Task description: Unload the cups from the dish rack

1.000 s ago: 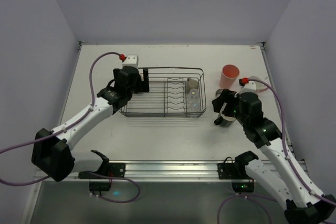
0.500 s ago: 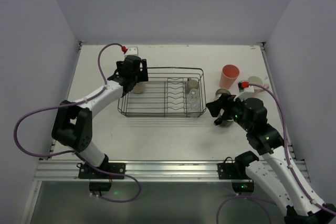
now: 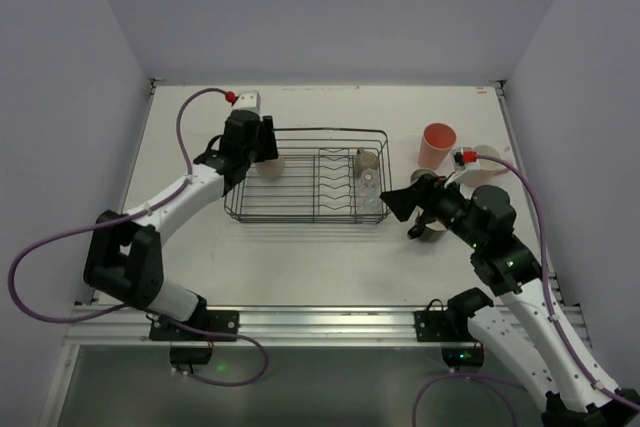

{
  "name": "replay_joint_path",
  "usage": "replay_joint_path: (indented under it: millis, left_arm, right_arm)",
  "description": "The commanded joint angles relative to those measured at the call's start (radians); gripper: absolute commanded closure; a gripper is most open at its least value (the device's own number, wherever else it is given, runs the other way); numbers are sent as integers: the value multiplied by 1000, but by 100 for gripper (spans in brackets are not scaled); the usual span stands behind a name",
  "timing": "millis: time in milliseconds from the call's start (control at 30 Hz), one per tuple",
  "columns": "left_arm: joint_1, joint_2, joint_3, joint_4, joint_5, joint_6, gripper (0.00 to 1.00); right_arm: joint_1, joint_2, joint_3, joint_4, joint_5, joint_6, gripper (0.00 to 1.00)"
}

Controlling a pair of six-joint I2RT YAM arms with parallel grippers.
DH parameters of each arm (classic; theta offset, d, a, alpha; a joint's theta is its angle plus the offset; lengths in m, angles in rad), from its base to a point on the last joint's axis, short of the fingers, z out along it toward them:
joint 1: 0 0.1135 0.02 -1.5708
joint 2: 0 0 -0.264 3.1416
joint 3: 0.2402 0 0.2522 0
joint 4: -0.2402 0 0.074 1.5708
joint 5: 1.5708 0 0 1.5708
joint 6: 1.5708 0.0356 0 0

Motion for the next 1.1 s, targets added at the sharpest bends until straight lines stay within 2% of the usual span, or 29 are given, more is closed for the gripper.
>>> replay_joint_path:
  millis: [0,100,167,200,267,400,533,700,800,933,1000,1033,1067]
  left_arm:
    - [4,-201,-58,72,121,-57,68]
    - [4,-341,-138,101,237,-103,72]
    - [2,-410,-184,175,318,-144,72]
    - [4,-478,-241,207,407,-164,73]
    - [4,-536,-293,304,492,-239,74]
    - [2,-648,-425,468,682,-396,74]
    - [2,-687,-514,684,785,-575,74]
    - [-7,-682,-563,815,833,-661,73]
    - [-22,-670,-580,873,837,-683,73]
    - [-64,-644,-583,862,825,-651,69]
    - [-74,-638,-579,846,811,-631,63]
    - [-79,-639,-579,823,808,-608,59]
    - [-79,-641,-574,807,805,-590,52]
  right_arm:
    - [16,24,-30,235,-213,139,17]
    - [65,77,-82,426,-246,241,15]
    - [102,99,-114,546,-189,281,14]
    - [117,120,-121,579,-175,291,14]
    - [145,151,-128,678,-163,311,13]
    - [154,242,-127,769,-184,356,12]
    - [166,321,-124,858,-227,399,12]
    - [196,420,-86,935,-284,443,12]
    - [229,455,-58,963,-287,453,15]
    - [265,469,-29,986,-281,453,36]
    - [269,463,-33,992,-254,450,63]
    - [272,449,-43,986,-231,442,80]
    - [272,440,-46,971,-215,431,87]
